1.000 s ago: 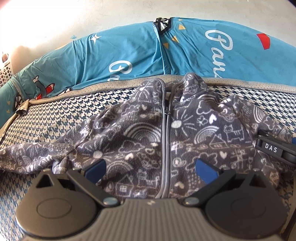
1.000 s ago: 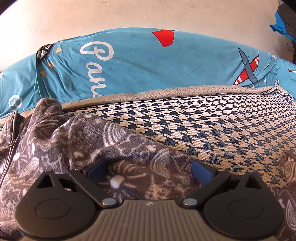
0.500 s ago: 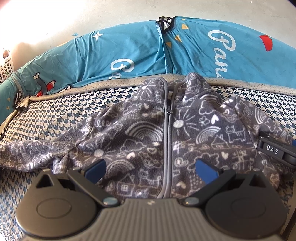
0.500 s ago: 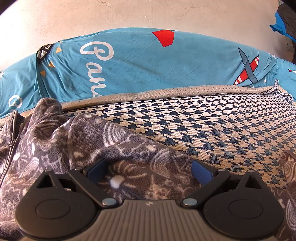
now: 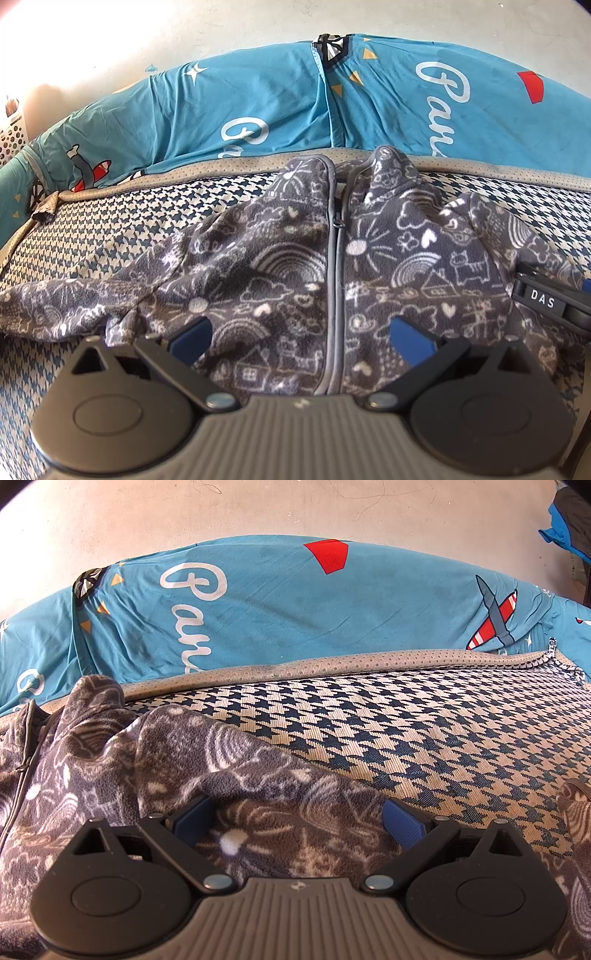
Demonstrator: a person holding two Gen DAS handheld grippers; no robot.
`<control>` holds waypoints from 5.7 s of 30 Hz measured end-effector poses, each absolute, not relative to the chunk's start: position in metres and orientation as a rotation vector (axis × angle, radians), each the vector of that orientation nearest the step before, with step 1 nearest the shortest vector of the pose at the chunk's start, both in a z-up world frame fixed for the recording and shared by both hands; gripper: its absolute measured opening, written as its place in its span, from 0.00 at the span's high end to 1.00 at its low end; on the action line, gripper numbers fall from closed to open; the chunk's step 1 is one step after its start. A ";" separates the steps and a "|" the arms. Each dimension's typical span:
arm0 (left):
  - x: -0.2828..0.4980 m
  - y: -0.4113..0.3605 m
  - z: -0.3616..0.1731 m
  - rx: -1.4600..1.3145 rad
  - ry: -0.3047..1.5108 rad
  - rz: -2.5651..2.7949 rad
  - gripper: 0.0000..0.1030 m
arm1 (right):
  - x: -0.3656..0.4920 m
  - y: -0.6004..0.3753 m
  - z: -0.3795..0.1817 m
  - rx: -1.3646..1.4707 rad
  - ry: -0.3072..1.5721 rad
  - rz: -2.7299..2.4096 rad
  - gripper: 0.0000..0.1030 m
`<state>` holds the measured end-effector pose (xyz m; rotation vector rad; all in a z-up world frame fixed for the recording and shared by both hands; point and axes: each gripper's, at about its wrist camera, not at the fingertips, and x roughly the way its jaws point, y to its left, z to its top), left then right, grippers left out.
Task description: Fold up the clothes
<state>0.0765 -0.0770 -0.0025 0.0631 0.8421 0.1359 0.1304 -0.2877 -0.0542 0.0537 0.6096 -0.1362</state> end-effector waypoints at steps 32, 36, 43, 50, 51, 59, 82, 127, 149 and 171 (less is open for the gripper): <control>0.076 -0.075 -0.002 0.059 0.842 0.137 0.00 | 0.130 -0.288 -0.055 0.054 0.611 -0.137 0.04; 0.077 -0.074 -0.001 0.055 0.840 0.140 0.00 | 0.130 -0.288 -0.054 0.054 0.611 -0.137 0.05; 0.077 -0.072 0.000 0.047 0.843 0.137 0.00 | 0.130 -0.288 -0.054 0.054 0.612 -0.137 0.04; 0.078 -0.072 -0.001 0.044 0.845 0.138 0.00 | 0.130 -0.288 -0.054 0.054 0.612 -0.137 0.05; 0.078 -0.073 -0.001 0.048 0.844 0.137 0.00 | 0.130 -0.288 -0.054 0.054 0.612 -0.137 0.05; 0.077 -0.074 -0.001 0.051 0.841 0.132 0.00 | 0.130 -0.288 -0.053 0.054 0.613 -0.137 0.04; 0.076 -0.068 0.004 0.032 0.832 0.138 0.00 | 0.130 -0.288 -0.053 0.054 0.613 -0.137 0.04; 0.067 -0.040 0.030 -0.001 0.739 0.196 0.00 | 0.130 -0.288 -0.053 0.053 0.613 -0.137 0.04; 0.054 0.002 0.040 -0.013 0.740 0.218 0.00 | 0.132 -0.287 -0.022 0.102 0.795 -0.153 0.11; 0.041 0.096 0.044 0.013 0.748 0.313 0.00 | 0.064 -0.263 0.021 0.091 0.787 0.071 0.12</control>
